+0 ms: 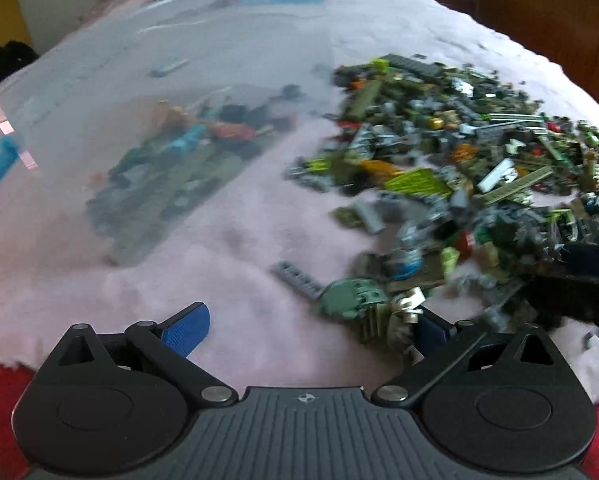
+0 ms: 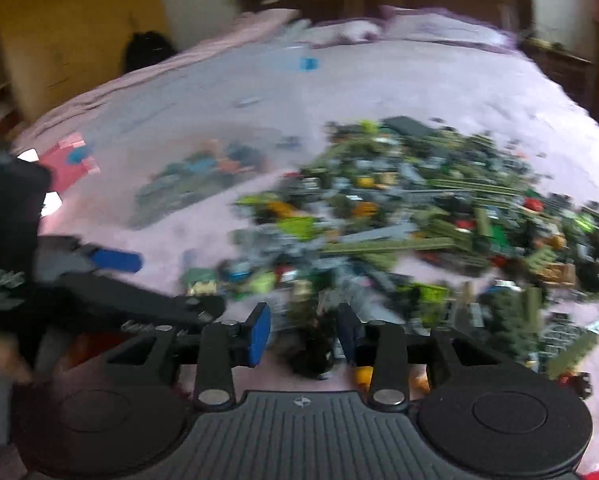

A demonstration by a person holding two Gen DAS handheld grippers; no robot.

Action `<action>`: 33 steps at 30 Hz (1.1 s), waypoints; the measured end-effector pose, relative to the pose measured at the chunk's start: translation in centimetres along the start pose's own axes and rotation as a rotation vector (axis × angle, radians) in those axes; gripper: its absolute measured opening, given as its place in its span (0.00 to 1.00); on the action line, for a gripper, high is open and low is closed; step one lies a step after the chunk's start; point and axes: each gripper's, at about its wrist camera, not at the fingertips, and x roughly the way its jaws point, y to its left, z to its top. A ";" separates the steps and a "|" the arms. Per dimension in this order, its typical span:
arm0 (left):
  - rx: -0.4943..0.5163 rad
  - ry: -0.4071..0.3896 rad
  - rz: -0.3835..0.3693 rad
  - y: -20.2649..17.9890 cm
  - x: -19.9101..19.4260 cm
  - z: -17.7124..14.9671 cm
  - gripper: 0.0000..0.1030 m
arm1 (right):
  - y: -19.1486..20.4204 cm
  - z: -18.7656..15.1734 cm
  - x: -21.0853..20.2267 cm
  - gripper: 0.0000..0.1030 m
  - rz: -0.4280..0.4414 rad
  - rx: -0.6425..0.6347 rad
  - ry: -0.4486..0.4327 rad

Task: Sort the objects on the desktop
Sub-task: 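Close the left gripper on a black curved piece while the right gripper grasps a grey beam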

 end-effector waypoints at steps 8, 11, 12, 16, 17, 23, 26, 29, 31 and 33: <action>-0.023 -0.044 -0.066 0.1 -1.6 0.3 1.00 | -0.5 0.1 -0.7 0.38 -0.019 0.040 -0.047; -0.009 -0.052 -0.124 -1.2 -1.9 0.4 1.00 | -1.5 -0.2 -0.1 0.37 -0.077 0.074 -0.024; 0.001 -0.054 -0.142 -1.7 -2.0 0.4 1.00 | -1.6 -0.3 0.0 0.37 -0.094 0.073 -0.020; 0.084 -0.040 -0.150 -3.7 -1.6 -0.1 1.00 | -2.1 -0.9 0.1 0.36 -0.154 0.078 -0.009; 0.095 -0.038 -0.139 -3.8 -1.6 -0.3 1.00 | -2.3 -1.0 0.1 0.35 -0.163 0.084 -0.011; 0.057 -0.013 -0.096 -2.4 -1.2 -0.9 1.00 | -3.4 -1.6 -0.2 0.36 -0.217 0.121 -0.023; 0.020 -0.002 -0.083 -1.2 -1.0 -1.4 1.00 | -2.6 -1.3 -0.7 0.36 -0.141 0.096 -0.058; 0.010 -0.005 -0.087 -0.6 -1.0 -1.6 1.00 | -1.4 -0.7 -0.3 0.33 -0.077 0.060 -0.059; 0.016 -0.008 -0.083 -0.7 -1.1 -1.7 1.00 | -0.9 -0.4 0.3 0.30 -0.065 0.044 -0.042; 0.023 -0.010 -0.078 -0.8 -1.2 -1.7 1.00 | -0.6 -0.1 1.1 0.30 -0.069 0.036 -0.022</action>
